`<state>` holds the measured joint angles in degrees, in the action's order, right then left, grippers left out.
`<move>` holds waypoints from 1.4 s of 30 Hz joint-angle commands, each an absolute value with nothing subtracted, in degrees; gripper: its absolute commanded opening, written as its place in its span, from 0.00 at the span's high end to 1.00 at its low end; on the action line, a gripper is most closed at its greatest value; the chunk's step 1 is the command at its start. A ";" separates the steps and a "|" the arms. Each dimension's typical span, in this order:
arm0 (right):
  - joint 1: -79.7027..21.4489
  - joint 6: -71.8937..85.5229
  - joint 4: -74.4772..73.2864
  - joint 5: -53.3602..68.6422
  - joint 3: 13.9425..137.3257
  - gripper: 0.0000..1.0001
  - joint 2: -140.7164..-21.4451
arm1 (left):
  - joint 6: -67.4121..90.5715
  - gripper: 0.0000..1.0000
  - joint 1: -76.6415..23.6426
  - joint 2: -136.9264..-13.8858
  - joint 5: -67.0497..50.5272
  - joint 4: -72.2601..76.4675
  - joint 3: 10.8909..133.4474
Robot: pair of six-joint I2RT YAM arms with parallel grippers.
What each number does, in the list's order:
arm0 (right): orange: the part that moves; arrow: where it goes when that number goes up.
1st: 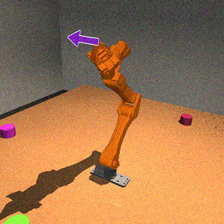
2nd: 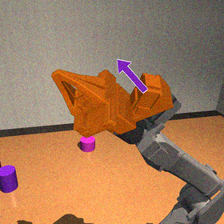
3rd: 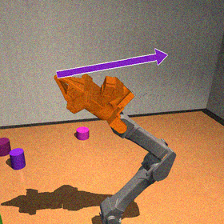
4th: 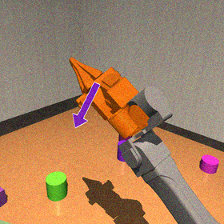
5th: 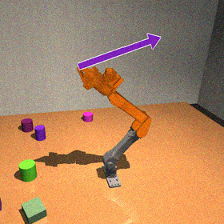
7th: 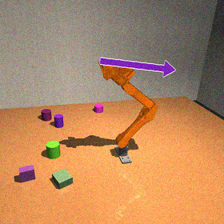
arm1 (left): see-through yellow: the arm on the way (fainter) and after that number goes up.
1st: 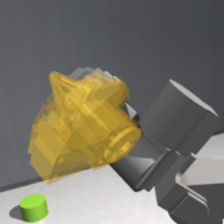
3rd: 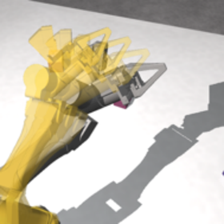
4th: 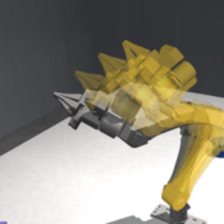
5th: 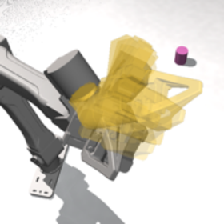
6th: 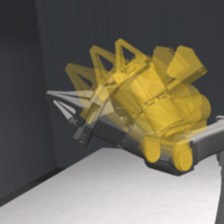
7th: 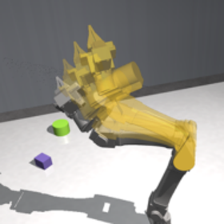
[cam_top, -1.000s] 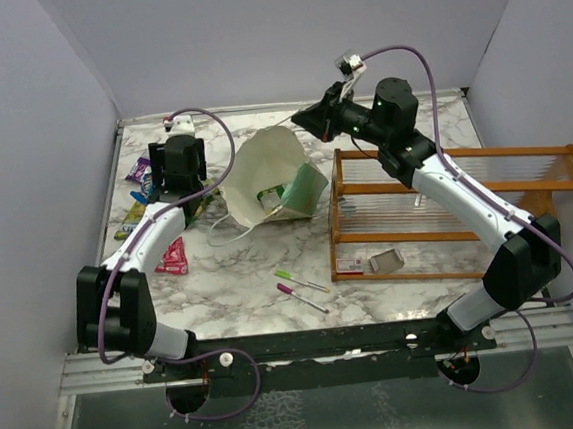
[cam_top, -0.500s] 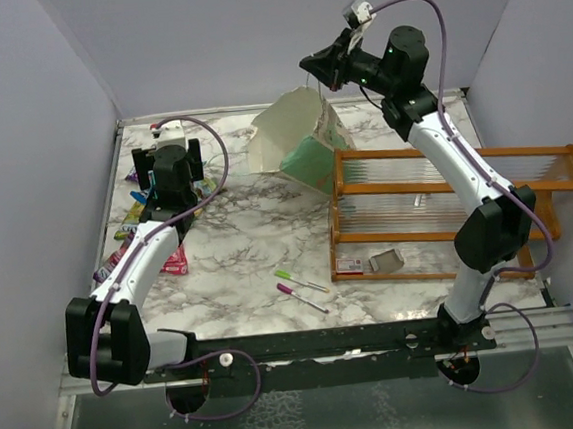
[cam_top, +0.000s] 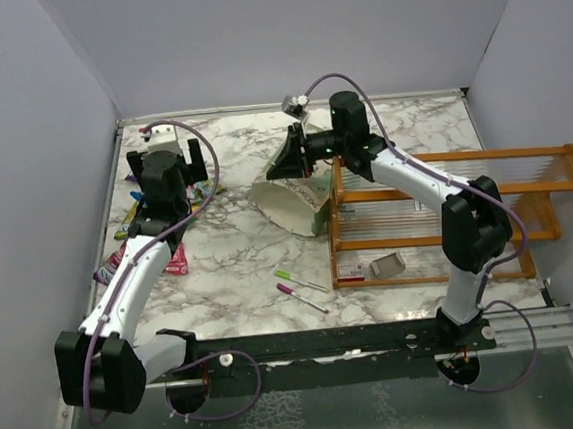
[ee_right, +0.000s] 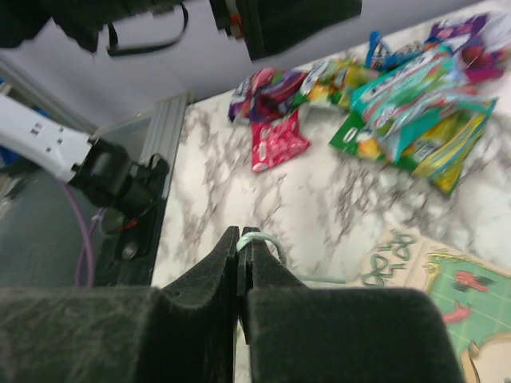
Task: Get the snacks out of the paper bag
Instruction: Adjust the paper bag at the center of the board.
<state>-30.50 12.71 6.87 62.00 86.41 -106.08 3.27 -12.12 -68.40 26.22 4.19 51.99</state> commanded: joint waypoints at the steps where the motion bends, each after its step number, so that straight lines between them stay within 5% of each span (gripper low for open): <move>1: -29.71 12.00 6.18 66.24 82.26 0.98 -97.49 | 17.03 0.01 -12.22 -59.62 9.07 -1.23 50.36; 8: -29.71 11.37 4.38 51.56 77.37 0.99 -91.92 | 34.36 0.01 -12.24 -49.44 -13.20 -1.58 41.30; 15: -29.71 13.77 8.43 58.37 81.32 0.99 -93.09 | 35.81 0.02 -12.33 -41.82 -20.25 -0.02 35.62; 19: -29.71 16.13 11.22 66.47 83.14 0.99 -95.11 | 41.75 0.11 -14.34 -40.77 -26.03 9.88 28.89; 28: -30.32 23.74 8.88 63.80 83.15 0.99 -95.97 | 38.07 0.15 -33.31 -40.73 -10.19 11.82 25.47; 34: -34.39 20.14 -2.79 61.37 88.19 0.99 -97.01 | 37.01 0.24 -38.46 -43.84 -6.93 14.73 25.42; 42: -35.77 24.93 7.48 74.25 84.86 0.99 -95.81 | 35.82 0.23 -40.32 -36.32 -2.16 13.53 21.36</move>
